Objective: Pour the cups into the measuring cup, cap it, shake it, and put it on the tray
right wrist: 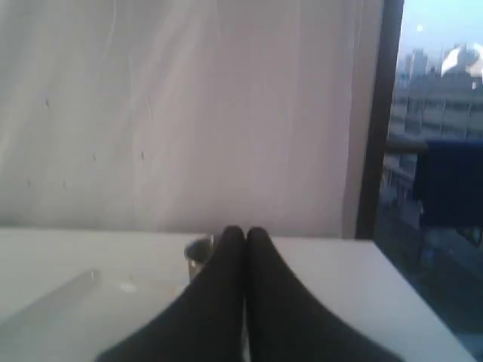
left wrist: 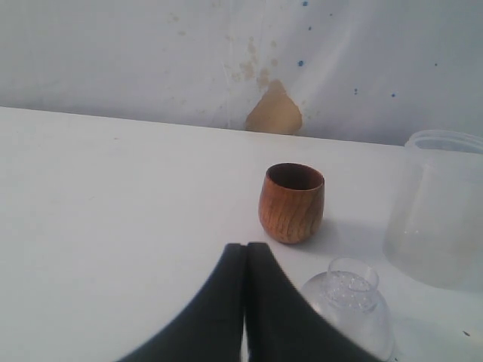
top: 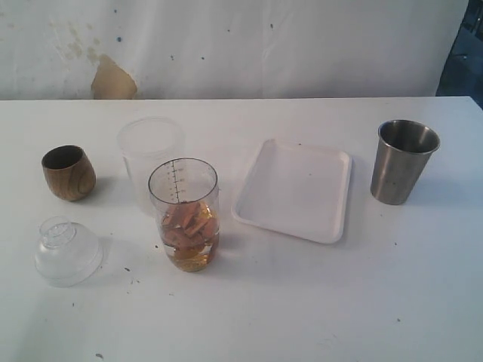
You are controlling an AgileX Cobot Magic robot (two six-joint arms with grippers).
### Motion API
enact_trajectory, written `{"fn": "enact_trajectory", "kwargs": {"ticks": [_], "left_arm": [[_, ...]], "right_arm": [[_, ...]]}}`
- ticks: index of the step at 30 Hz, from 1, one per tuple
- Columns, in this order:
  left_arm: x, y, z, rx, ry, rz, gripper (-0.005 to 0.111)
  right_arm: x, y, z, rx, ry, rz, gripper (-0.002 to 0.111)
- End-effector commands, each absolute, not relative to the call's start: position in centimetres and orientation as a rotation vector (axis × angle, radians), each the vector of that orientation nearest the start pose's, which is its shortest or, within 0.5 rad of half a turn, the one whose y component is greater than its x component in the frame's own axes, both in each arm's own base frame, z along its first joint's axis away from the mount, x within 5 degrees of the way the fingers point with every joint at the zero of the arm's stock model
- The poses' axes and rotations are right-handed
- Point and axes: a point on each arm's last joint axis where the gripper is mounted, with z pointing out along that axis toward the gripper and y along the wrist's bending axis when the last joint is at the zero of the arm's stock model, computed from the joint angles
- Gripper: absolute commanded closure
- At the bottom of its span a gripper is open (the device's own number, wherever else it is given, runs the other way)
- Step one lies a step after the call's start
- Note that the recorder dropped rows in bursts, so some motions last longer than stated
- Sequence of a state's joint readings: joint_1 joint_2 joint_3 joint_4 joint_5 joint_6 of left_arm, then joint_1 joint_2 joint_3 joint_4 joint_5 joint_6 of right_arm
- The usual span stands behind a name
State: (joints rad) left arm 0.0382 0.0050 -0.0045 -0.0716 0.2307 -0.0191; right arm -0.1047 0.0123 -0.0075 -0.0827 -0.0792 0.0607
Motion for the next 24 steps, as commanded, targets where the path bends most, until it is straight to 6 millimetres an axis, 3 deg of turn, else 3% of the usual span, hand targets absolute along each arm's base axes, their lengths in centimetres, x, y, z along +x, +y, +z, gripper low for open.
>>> {"fn": "enact_trajectory", "kwargs": {"ticks": [1, 5, 24], "left_arm": [[5.6, 0.1, 19.2, -0.095, 1.713, -0.053, 0.106], [5.6, 0.1, 19.2, -0.095, 1.713, -0.053, 0.106], [5.6, 0.1, 19.2, -0.095, 1.713, -0.053, 0.106]], "right_arm": [[5.6, -0.7, 19.7, 0.070, 1.662, -0.109, 0.108], [5.5, -0.7, 18.5, 0.099, 1.793, -0.089, 0.108], [5.4, -0.6, 18.3, 0.125, 1.820, -0.061, 0.108]]}}
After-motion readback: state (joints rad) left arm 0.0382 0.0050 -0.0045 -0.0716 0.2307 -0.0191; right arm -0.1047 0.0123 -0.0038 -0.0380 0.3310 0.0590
